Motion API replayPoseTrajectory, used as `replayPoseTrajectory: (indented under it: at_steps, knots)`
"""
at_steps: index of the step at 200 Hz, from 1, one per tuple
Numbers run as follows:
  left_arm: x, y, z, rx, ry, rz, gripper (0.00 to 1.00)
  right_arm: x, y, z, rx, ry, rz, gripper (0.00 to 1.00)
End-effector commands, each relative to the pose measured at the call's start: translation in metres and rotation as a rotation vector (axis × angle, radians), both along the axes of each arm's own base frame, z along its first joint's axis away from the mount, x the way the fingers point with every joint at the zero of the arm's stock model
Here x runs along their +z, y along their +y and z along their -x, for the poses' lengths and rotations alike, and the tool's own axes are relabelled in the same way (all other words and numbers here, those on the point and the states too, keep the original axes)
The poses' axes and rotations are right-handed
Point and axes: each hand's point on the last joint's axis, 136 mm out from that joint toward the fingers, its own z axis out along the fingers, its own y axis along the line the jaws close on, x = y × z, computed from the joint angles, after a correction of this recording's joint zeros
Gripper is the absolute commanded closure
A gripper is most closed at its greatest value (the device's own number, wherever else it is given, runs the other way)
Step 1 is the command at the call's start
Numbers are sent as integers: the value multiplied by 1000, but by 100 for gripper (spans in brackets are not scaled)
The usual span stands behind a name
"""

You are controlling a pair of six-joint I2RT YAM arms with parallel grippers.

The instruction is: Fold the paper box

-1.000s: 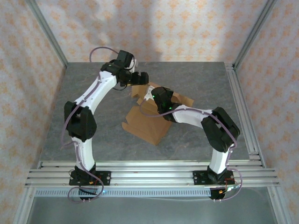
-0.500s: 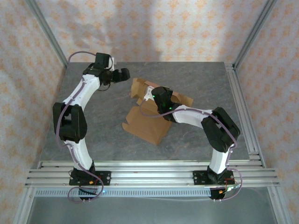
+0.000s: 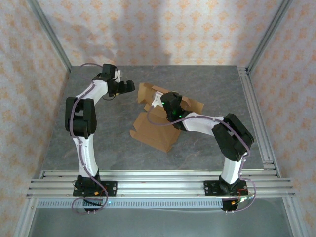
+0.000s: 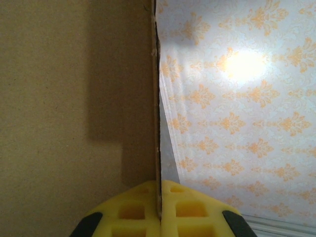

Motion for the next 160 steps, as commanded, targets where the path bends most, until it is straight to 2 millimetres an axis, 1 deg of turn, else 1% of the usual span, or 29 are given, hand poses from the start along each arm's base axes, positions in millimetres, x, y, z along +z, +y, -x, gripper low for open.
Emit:
replayPoseTrajectory:
  at_steps: [1, 30, 49, 59, 73, 92, 111, 138, 160]
  knots:
    - [31, -8, -15, -59, -160, -46, 0, 18, 3, 5, 10, -16, -65, 100]
    - [37, -16, -24, -65, -301, -26, 0, 17, 6, 4, 23, -13, -66, 100]
    - [38, -29, -21, -154, -353, -90, 0, 19, 8, 4, 30, -15, -74, 100]
    - [35, -37, -20, -207, -348, -119, 0, 19, 9, 3, 32, -15, -79, 100]
    - [34, -50, -19, -270, -335, -109, 0, 20, 11, 3, 41, -16, -86, 100]
    - [31, -62, -17, -334, -314, -96, 0, 19, 12, 2, 45, -15, -83, 100]
    - [31, -67, -12, -371, -302, -80, 0, 18, 11, 0, 40, -15, -79, 100]
    - [31, -74, 2, -427, -299, -59, 0, 17, 9, -2, 37, -8, -79, 100]
    - [31, -74, 11, -450, -297, -68, 1, 16, 10, -4, 36, -2, -81, 100]
